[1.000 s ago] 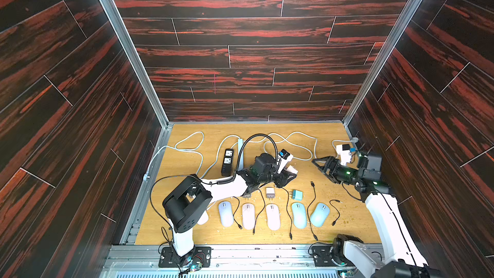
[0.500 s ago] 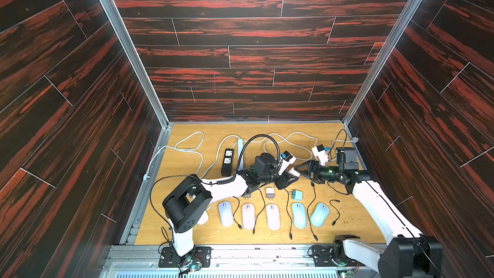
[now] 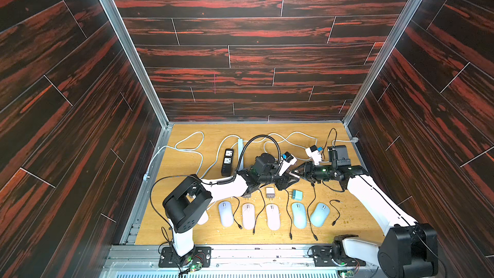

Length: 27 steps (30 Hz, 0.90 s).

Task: Unplug the wireless mouse
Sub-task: Place the plug at the center of the board.

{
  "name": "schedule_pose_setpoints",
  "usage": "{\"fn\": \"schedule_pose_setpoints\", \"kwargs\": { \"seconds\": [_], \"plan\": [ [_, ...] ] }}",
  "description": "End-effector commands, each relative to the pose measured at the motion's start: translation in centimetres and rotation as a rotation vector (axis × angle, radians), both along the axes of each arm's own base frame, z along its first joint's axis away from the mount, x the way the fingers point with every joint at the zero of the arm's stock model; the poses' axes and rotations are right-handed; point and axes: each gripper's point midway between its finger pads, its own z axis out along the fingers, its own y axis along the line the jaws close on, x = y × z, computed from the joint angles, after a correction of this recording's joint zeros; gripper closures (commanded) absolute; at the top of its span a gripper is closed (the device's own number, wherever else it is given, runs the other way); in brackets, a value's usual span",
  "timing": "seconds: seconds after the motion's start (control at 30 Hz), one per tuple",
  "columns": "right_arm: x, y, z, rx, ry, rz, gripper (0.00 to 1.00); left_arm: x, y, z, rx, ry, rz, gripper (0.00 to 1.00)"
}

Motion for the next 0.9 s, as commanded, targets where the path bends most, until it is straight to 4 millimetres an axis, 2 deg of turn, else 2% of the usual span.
{"fn": "schedule_pose_setpoints", "kwargs": {
  "seconds": [0.0, 0.13, 0.17, 0.23, 0.27, 0.3, 0.33, 0.37, 0.53, 0.63, 0.77, 0.87],
  "plan": [
    [-0.2, 0.2, 0.1, -0.008, 0.007, 0.013, 0.68, -0.3, -0.3, 2.2, -0.035, -0.041, -0.019, 1.0],
    [-0.2, 0.1, 0.4, -0.011, -0.006, 0.0, 0.77, 0.0, -0.1, 2.3, -0.032, -0.046, 0.003, 0.99],
    [-0.2, 0.0, 0.6, -0.015, -0.015, -0.009, 0.78, 0.2, 0.0, 2.3, -0.031, -0.049, 0.012, 0.84],
    [0.4, -1.0, 0.8, -0.056, -0.043, -0.078, 0.84, 0.2, 0.3, 2.8, -0.04, -0.058, 0.026, 0.47],
    [0.7, -1.6, 0.8, -0.079, -0.052, -0.12, 0.87, 0.3, 0.5, 3.0, -0.043, -0.061, 0.041, 0.36],
    [1.0, -2.6, 0.8, -0.092, -0.056, -0.171, 0.89, 0.6, 0.8, 2.6, -0.037, -0.052, 0.068, 0.2],
    [1.3, -3.8, 0.4, -0.092, -0.046, -0.223, 0.9, 0.8, 1.3, 3.8, -0.051, -0.068, 0.097, 0.09],
    [1.4, -4.9, 0.0, -0.079, -0.033, -0.27, 0.9, 1.0, 1.7, 3.9, -0.048, -0.074, 0.12, 0.01],
    [1.1, -11.7, -2.9, -0.049, 0.033, -0.549, 0.92, 3.3, 5.1, 3.5, -0.039, -0.034, 0.329, 0.0],
    [0.6, -14.7, -4.6, -0.073, 0.064, -0.669, 0.92, 4.8, 7.4, 3.1, -0.052, 0.005, 0.442, 0.0],
    [0.2, -17.2, -6.3, -0.133, 0.073, -0.759, 0.92, 6.7, 10.7, 2.8, -0.064, 0.059, 0.58, 0.0],
    [0.0, -17.8, -7.6, -0.169, 0.089, -0.775, 0.92, 7.9, 13.3, 2.5, -0.083, 0.11, 0.673, 0.0]
  ]
}}
